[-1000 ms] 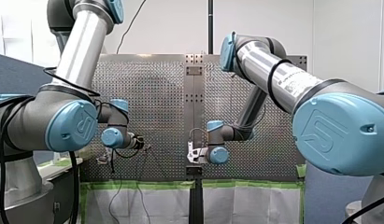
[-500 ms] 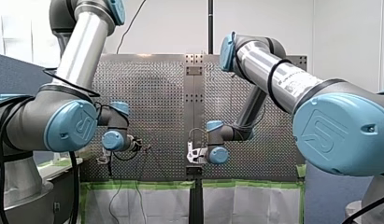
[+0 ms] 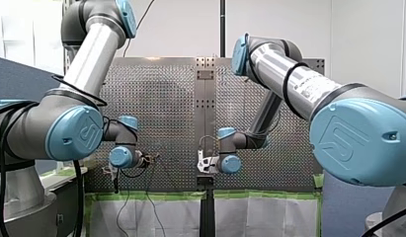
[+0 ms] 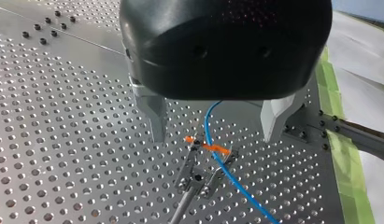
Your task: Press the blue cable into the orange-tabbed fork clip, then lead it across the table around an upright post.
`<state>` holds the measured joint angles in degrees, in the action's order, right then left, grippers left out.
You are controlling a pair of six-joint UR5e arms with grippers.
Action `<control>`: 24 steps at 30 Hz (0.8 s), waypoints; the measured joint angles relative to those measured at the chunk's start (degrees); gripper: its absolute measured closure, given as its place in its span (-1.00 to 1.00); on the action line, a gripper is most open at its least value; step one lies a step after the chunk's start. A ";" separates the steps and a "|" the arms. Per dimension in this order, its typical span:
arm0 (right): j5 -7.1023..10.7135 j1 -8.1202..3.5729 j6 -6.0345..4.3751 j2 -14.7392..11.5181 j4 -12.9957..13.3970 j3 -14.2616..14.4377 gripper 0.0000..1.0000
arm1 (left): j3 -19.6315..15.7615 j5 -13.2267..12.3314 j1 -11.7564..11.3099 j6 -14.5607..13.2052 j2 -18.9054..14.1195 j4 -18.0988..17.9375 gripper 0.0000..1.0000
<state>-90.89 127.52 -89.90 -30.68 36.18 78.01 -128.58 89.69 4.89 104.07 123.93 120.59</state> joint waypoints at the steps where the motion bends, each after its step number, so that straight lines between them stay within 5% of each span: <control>1: 0.00 -0.01 -0.01 0.00 0.00 0.00 1.00 | 0.01 -0.09 0.02 0.09 0.05 -0.03 -0.98; 24: 0.00 -0.34 -0.21 -0.02 -0.30 0.00 1.00 | 1.40 -0.12 0.67 1.54 0.13 0.65 -0.98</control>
<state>-90.89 127.18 -90.10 -30.70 35.88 78.01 -127.18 89.57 5.56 105.61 124.06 121.24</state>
